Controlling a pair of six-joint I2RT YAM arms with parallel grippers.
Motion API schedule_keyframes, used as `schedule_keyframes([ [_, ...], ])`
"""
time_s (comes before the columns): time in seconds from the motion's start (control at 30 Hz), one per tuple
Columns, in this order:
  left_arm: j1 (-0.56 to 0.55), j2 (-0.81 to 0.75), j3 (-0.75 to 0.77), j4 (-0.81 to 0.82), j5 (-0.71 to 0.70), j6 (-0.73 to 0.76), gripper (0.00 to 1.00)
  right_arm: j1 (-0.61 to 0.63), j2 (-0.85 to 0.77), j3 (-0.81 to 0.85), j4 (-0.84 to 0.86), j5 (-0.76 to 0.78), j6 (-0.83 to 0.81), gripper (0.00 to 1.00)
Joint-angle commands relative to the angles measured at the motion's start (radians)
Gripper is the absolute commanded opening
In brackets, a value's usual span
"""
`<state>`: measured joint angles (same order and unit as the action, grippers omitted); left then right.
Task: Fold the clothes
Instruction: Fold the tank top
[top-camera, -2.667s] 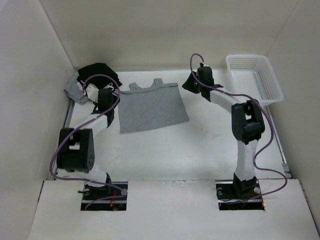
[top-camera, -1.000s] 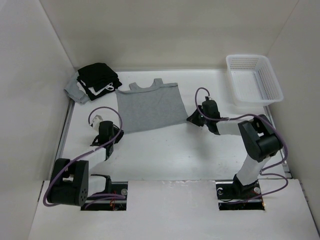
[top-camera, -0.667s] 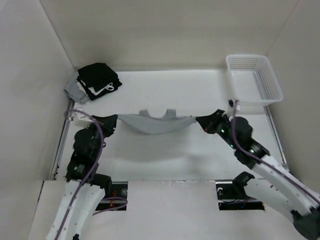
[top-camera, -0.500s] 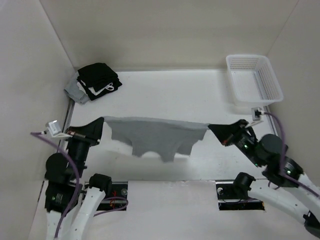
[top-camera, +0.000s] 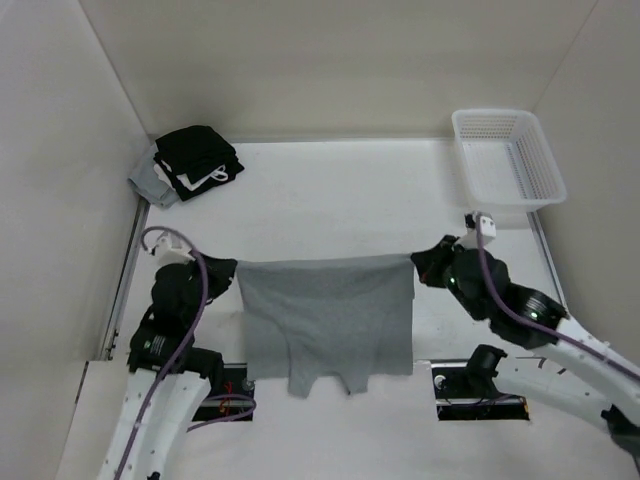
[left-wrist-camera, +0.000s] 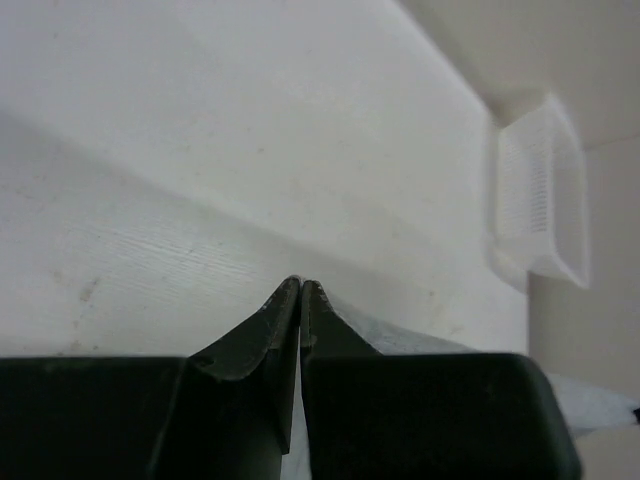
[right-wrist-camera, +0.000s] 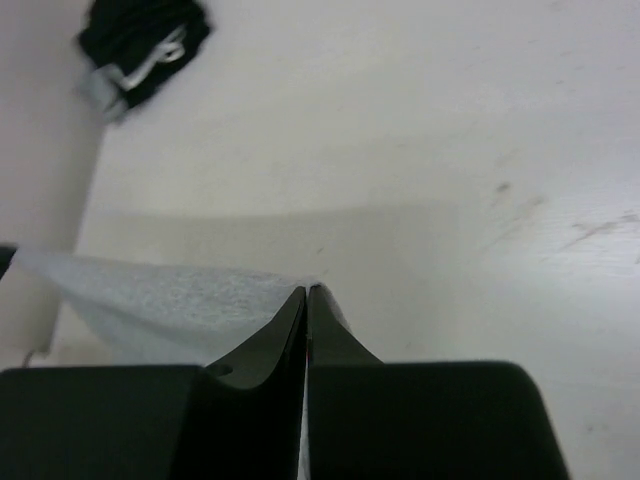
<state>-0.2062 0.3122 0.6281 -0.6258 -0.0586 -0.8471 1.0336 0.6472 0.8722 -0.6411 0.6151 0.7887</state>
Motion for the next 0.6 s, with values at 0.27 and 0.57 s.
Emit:
schedule_keyframes([
  [0.27, 0.092, 0.942, 0.074, 0.776, 0.005, -0.058, 0.02, -0.72, 0.799, 0.06, 0.701, -0.672, -0.164, 0.01],
  [0.57, 0.124, 1.272, 0.311, 0.894, 0.028, -0.098, 0.02, -0.795, 1.158, 0.448, 0.673, -0.738, -0.172, 0.0],
])
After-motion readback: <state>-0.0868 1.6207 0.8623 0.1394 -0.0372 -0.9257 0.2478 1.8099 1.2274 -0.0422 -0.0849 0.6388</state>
